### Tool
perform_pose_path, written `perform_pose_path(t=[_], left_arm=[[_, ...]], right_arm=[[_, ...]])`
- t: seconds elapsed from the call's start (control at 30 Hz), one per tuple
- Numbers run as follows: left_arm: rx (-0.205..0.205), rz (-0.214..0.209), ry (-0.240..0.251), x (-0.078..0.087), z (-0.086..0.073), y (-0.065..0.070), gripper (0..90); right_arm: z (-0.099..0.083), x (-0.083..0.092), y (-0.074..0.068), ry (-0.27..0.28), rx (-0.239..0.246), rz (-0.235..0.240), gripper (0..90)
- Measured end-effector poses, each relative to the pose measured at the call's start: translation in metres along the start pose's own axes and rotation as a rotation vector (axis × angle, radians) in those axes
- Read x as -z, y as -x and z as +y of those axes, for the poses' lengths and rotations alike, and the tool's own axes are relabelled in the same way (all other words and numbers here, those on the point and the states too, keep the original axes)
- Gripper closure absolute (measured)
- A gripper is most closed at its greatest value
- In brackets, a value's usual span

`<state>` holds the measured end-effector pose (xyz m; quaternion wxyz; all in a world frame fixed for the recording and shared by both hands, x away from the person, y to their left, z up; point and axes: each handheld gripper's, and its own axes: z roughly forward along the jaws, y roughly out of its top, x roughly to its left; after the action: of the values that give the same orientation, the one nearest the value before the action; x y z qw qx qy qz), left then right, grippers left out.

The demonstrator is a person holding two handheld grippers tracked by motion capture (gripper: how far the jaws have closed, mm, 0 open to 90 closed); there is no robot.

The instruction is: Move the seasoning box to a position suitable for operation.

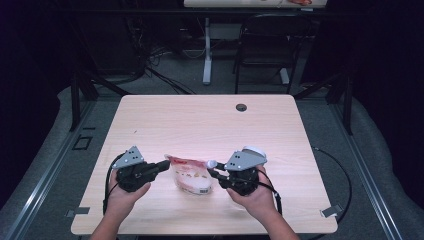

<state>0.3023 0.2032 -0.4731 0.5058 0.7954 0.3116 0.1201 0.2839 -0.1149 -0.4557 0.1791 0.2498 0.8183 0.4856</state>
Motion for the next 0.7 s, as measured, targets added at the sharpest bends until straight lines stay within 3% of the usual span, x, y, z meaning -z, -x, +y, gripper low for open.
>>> perform_pose_path(t=[0.3,0.7], left_arm=[[-0.009,-0.019,-0.005,-0.002,0.002,0.006,90.0],[-0.019,-0.011,-0.005,-0.002,0.000,0.006,89.3]], right_arm=[[-0.004,0.007,0.002,-0.004,-0.006,-0.001,72.4],[-0.003,0.017,0.003,-0.011,-0.020,0.013,66.0]])
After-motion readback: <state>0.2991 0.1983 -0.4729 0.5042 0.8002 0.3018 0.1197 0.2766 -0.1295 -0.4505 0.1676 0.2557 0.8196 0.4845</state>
